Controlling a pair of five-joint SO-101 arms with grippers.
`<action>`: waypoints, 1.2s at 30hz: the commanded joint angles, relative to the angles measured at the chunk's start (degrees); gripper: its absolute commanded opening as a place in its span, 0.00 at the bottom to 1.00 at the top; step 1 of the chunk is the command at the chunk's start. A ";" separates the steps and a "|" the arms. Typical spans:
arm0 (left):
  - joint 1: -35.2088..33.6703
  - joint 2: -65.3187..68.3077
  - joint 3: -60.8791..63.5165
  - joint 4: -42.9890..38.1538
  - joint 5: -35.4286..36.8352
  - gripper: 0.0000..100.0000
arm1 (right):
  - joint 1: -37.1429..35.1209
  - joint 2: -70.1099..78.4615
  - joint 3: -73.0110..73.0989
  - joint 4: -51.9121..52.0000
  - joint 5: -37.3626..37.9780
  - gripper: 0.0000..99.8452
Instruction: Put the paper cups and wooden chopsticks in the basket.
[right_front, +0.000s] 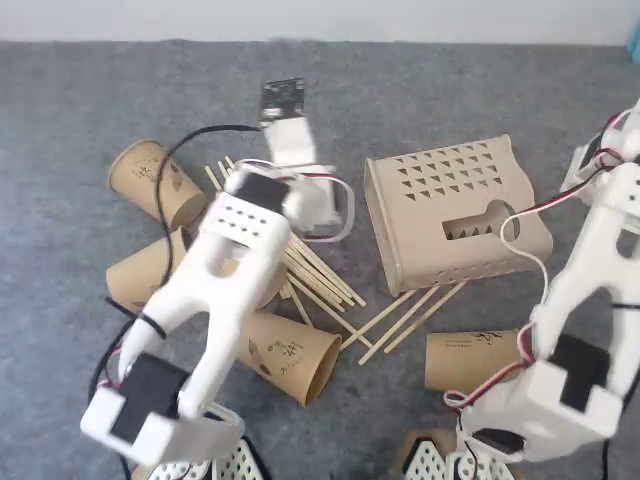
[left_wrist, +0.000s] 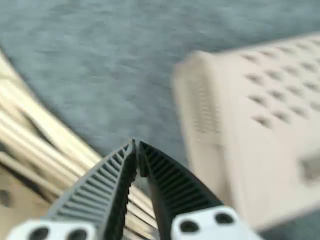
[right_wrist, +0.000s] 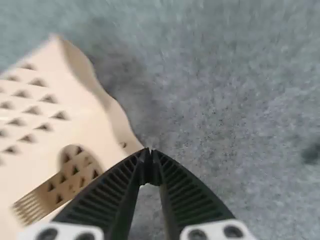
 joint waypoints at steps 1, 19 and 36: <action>6.33 -4.22 -3.21 0.18 1.67 0.01 | 0.48 3.03 0.62 -4.26 1.58 0.01; 11.25 4.66 1.80 -14.68 1.67 0.01 | -2.59 13.58 0.79 -9.27 1.49 0.01; 4.57 13.19 -0.48 -12.57 1.41 0.01 | -10.59 11.56 0.53 -5.49 1.05 0.01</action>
